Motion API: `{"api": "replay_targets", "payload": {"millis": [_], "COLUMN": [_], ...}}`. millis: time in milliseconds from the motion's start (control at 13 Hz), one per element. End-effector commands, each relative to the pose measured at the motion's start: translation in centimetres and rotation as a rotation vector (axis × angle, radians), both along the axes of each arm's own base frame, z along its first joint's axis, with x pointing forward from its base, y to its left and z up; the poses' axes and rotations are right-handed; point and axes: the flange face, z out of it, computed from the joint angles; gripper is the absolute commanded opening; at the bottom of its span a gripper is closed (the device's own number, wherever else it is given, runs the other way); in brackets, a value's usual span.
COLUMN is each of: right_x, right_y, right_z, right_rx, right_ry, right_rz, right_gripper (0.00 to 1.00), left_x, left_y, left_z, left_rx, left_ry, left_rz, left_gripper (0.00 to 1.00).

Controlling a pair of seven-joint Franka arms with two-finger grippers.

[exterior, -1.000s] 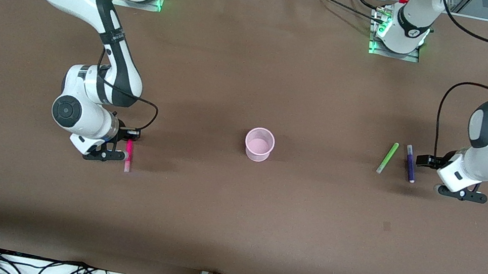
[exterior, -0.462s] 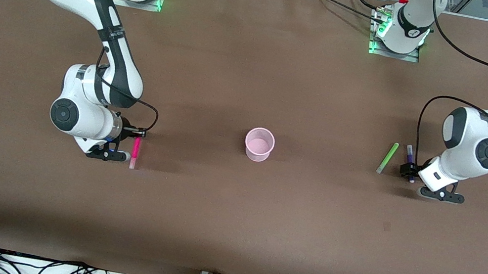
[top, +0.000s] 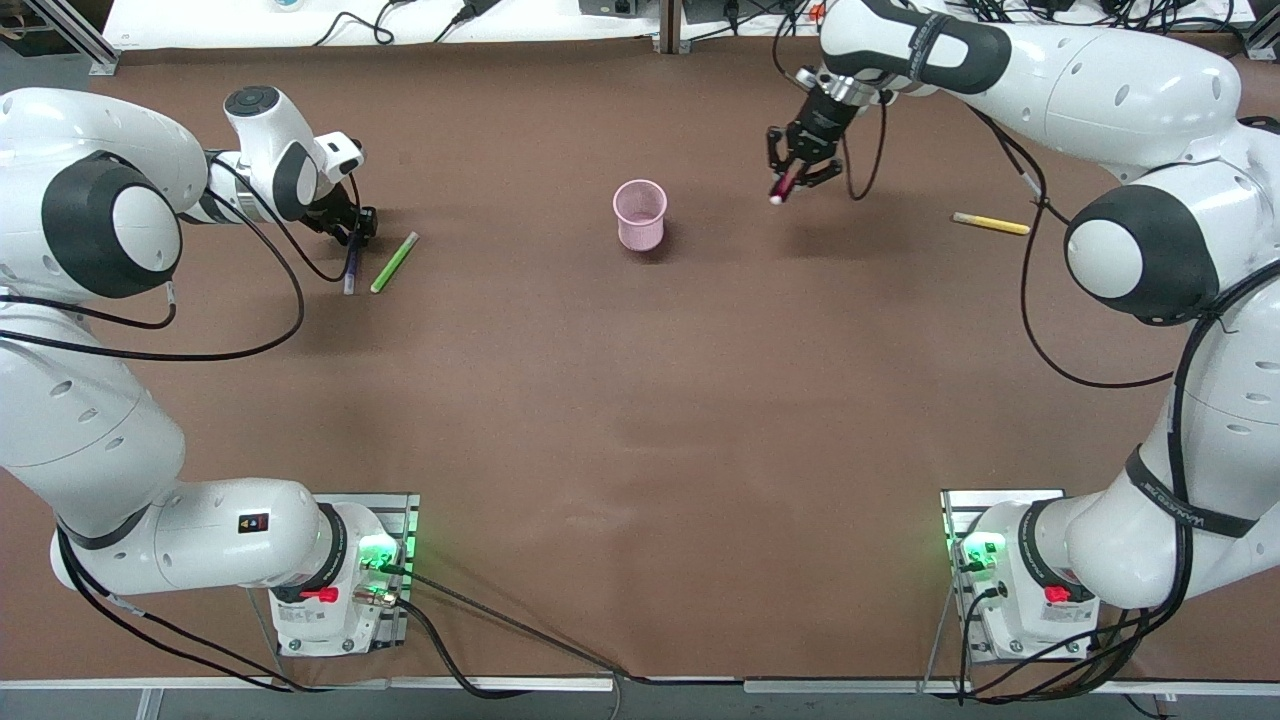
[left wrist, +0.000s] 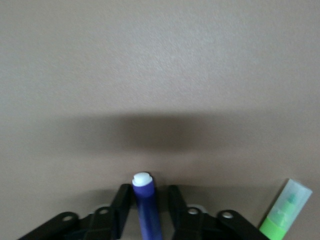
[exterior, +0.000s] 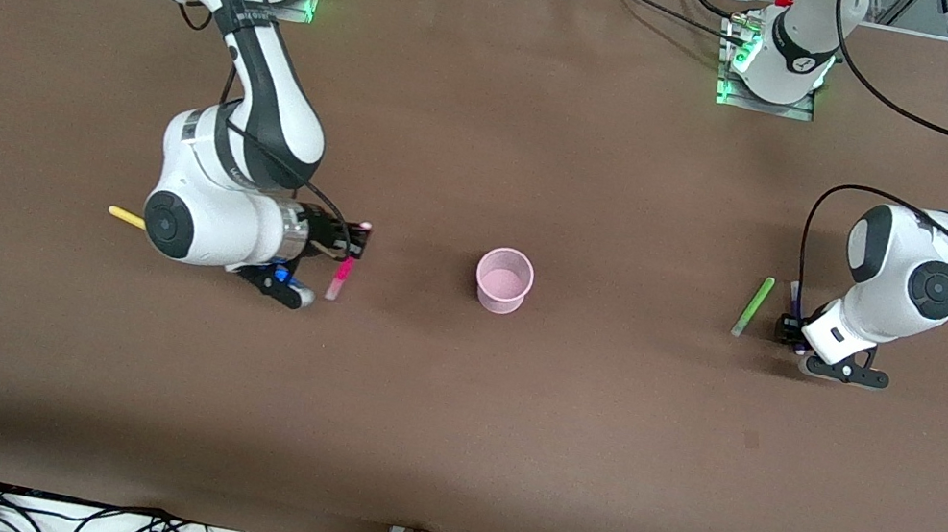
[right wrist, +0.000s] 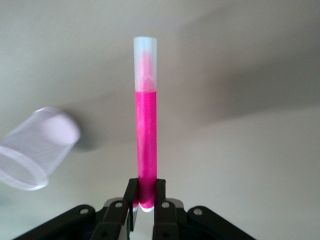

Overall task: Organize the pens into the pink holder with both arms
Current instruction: 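Lower the pink marker into the pink cup and open the right gripper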

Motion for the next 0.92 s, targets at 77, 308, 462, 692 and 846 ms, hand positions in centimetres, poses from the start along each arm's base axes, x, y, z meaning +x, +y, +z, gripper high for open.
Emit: {"api": "replay_targets", "payload": {"millis": [77, 308, 462, 692, 846], "right_x": [-1.5, -2.2, -3.0, -3.7, -4.1], "right_y": [4.7, 8.4, 11.5, 13.8, 15.1], "right_z": [1.8, 2.6, 2.4, 1.4, 0.9], "right_rx": [0.105, 0.205, 0.250, 0.289, 0.302], "right_ry": [0.232, 0.354, 0.405, 0.426, 0.425], "right_rz": [-0.252, -0.429, -0.535, -0.635, -0.662], "right_gripper": [0.00, 0.00, 0.00, 0.00, 0.00], "left_x": [0.1, 0.9, 2.0, 5.0, 6.7], "left_y": [0.3, 0.6, 0.7, 1.1, 0.5], "left_z": [-1.0, 0.3, 2.4, 7.9, 11.7], "left_rx": [-0.004, 0.001, 0.003, 0.004, 0.008], "left_ry": [-0.009, -0.029, 0.018, 0.178, 0.243], "left_rz": [-0.068, -0.078, -0.072, -0.060, -0.059], "left_gripper": [0.00, 0.00, 0.00, 0.00, 0.00]}}
